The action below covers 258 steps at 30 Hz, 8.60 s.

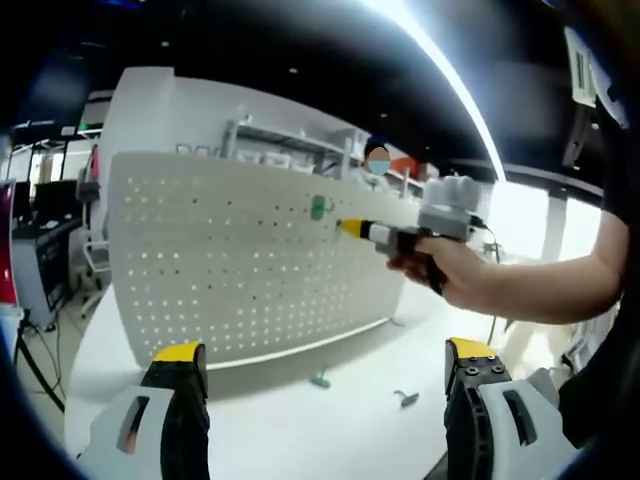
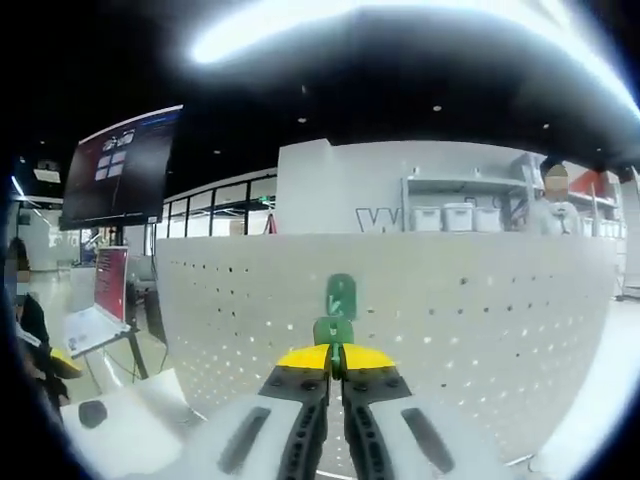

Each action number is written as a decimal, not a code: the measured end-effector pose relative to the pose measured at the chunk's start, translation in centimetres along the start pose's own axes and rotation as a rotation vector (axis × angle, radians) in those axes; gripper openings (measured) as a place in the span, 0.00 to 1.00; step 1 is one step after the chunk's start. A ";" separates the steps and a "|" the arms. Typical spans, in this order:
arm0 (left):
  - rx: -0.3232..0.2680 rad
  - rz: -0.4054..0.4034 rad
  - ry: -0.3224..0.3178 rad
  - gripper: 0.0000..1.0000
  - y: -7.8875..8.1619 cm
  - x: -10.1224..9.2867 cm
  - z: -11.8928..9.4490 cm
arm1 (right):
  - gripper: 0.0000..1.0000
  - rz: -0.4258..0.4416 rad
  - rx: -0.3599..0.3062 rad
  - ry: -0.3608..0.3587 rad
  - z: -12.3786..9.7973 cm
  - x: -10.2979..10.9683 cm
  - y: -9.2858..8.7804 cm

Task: Insert the hook assembly into the mounting plate slot until the hook locks in place.

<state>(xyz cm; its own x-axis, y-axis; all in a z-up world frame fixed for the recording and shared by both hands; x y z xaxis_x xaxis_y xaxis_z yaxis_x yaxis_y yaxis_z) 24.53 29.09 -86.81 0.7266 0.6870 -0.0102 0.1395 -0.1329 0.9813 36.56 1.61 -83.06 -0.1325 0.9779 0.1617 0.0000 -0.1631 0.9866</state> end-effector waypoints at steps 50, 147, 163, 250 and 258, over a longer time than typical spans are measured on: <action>0.031 -0.026 0.032 1.00 -1.1 0.9 -0.3 | 0.00 -0.005 -0.119 -0.169 3.4 -2.6 1.7; 0.197 -0.069 -0.006 1.00 -5.4 -4.6 -2.3 | 0.17 -0.175 0.424 0.095 -16.8 -5.5 -8.3; 0.250 -0.096 -0.073 1.00 -6.7 -8.2 -0.8 | 0.18 -0.143 0.506 0.112 -20.5 -5.9 -9.9; 0.526 -0.097 -0.050 0.07 -15.7 -17.7 20.4 | 0.16 -0.059 0.502 -0.005 -24.6 -16.5 -8.0; 0.536 -0.038 -0.053 0.03 -15.7 -17.4 20.2 | 0.16 -0.058 0.500 -0.013 -24.7 -16.6 -8.1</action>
<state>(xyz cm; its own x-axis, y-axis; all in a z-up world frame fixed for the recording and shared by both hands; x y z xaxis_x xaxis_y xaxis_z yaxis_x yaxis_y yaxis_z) 23.28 4.81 -105.97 0.7454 0.6632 -0.0673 0.4799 -0.4639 0.7446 14.24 -16.59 -94.25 -0.1336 0.9856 0.1037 0.4683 -0.0294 0.8831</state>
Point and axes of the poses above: the point that each gripper's makers call its tool centre point, and the gripper's own axes: z roughly forward along the fingers, x roughly to its left, y roughly out of its top, the point moved 10 cm from there along -z, roughly backward along the fingers, and after that the axes turned 10 degrees about z, right-handed, at the moved point
